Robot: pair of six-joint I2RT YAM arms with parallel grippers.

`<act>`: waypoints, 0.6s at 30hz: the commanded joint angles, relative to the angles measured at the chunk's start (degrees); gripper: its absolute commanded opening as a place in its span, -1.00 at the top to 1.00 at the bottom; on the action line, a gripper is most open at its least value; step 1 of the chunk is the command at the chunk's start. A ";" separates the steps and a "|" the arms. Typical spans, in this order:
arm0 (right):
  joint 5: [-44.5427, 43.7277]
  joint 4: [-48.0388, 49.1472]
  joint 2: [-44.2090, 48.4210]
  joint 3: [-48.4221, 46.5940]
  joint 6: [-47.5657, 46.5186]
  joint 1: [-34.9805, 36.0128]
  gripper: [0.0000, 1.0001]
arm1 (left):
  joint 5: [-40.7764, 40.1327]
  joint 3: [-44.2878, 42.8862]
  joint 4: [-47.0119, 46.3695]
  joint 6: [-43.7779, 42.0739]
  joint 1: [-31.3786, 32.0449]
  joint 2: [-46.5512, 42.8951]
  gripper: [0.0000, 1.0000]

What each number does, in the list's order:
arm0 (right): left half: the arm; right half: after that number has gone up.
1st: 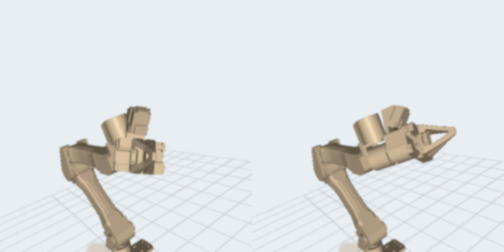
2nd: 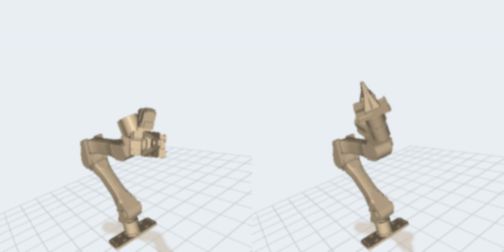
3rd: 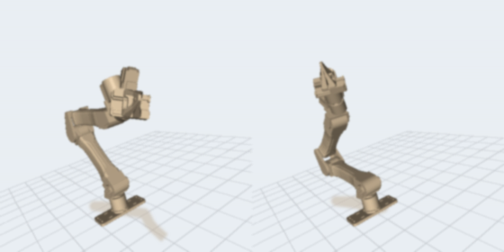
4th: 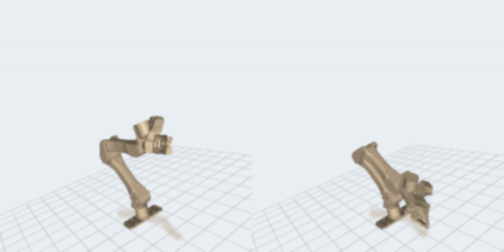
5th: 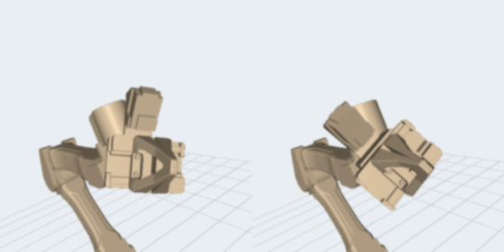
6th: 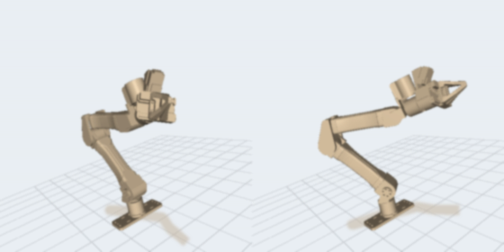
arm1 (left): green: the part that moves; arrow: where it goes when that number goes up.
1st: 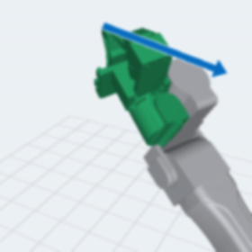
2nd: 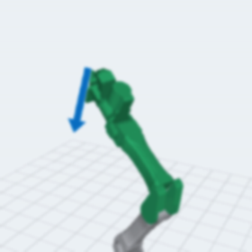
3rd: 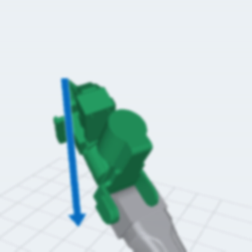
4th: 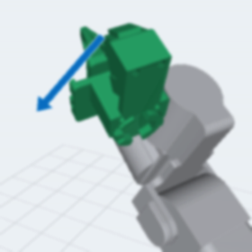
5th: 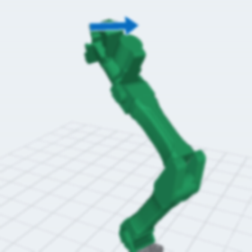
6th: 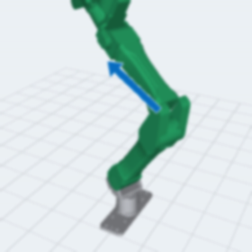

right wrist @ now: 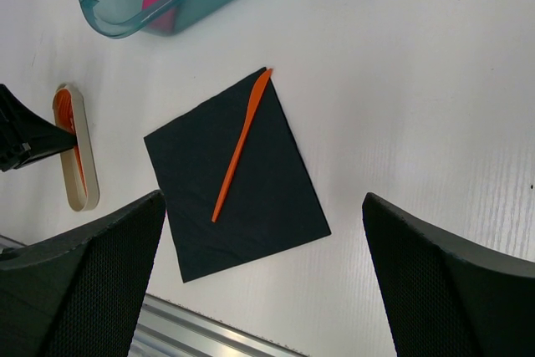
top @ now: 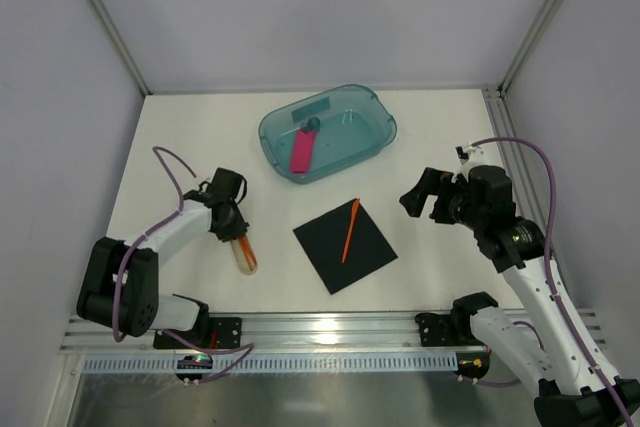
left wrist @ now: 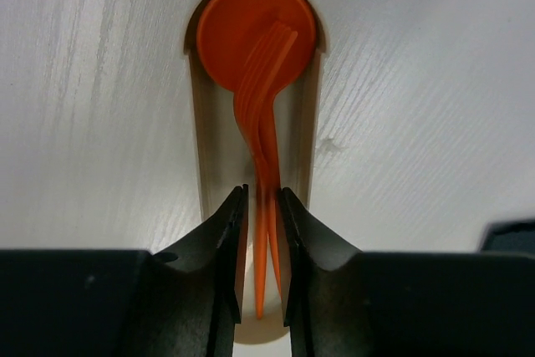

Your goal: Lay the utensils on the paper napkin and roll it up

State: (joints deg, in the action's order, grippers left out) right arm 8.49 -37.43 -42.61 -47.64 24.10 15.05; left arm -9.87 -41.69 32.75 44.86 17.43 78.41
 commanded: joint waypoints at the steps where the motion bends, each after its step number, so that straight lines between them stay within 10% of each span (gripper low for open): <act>1: 1.09 1.13 0.51 0.09 0.51 0.33 -0.99 | -0.59 1.44 -1.02 0.67 -0.20 -1.33 0.55; 18: 1.09 0.87 0.95 0.18 0.51 0.33 -0.99 | -1.03 1.62 -1.38 0.58 -0.20 -1.07 0.89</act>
State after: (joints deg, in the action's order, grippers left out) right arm 9.19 -37.43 -42.61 -47.24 24.32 15.05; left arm -9.15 -39.51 30.57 45.21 17.45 77.71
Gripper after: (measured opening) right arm 0.996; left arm 0.089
